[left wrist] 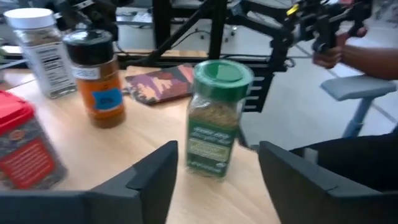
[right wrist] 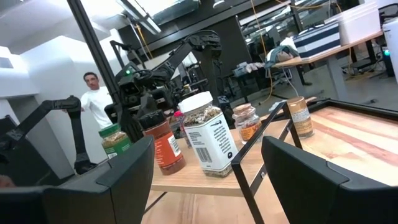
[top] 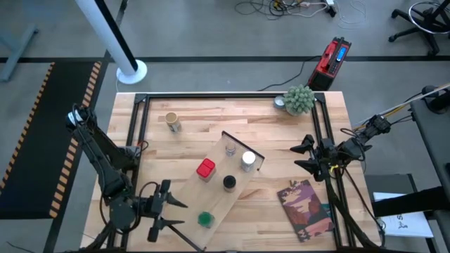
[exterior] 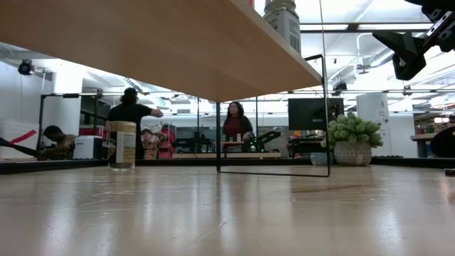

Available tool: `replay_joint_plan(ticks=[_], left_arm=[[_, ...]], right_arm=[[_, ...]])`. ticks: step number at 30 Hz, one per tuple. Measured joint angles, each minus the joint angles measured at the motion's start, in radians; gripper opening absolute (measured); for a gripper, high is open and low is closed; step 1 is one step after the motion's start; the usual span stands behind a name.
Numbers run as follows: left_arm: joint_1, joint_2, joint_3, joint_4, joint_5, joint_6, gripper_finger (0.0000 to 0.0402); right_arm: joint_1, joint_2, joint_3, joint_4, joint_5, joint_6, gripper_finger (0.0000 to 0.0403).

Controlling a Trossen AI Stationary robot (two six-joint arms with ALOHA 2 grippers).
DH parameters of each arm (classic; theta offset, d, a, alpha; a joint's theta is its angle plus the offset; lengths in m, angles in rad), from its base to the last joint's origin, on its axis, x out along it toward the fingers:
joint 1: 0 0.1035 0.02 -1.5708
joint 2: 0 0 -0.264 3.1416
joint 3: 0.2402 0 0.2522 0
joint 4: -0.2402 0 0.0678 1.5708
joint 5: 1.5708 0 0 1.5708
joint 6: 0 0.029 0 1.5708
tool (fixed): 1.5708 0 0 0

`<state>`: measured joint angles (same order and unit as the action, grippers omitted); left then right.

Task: Shelf spices
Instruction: Remove the green seasoning bottle from the shelf

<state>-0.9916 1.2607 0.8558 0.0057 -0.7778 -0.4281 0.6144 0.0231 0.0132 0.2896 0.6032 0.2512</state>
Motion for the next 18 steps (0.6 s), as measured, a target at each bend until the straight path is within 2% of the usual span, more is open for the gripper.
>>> replay_joint_plan(ticks=[10, 14, 18], left_arm=[[0.043, 0.002, 0.0, 0.001, -0.025, -0.05, 0.0345], [0.073, 0.025, 0.0, 0.026, -0.013, -0.014, 0.0367], [0.102, 0.061, 0.0, 0.119, 0.036, 0.054, 0.0369]], right_arm=[[0.0, 0.0, 0.0, 0.0, 0.002, -0.005, 0.0272], [0.0, 0.0, 0.0, 0.0, 0.002, -0.006, 0.0272], [0.0, 0.0, 0.0, 0.0, 0.002, -0.007, 0.0272]])
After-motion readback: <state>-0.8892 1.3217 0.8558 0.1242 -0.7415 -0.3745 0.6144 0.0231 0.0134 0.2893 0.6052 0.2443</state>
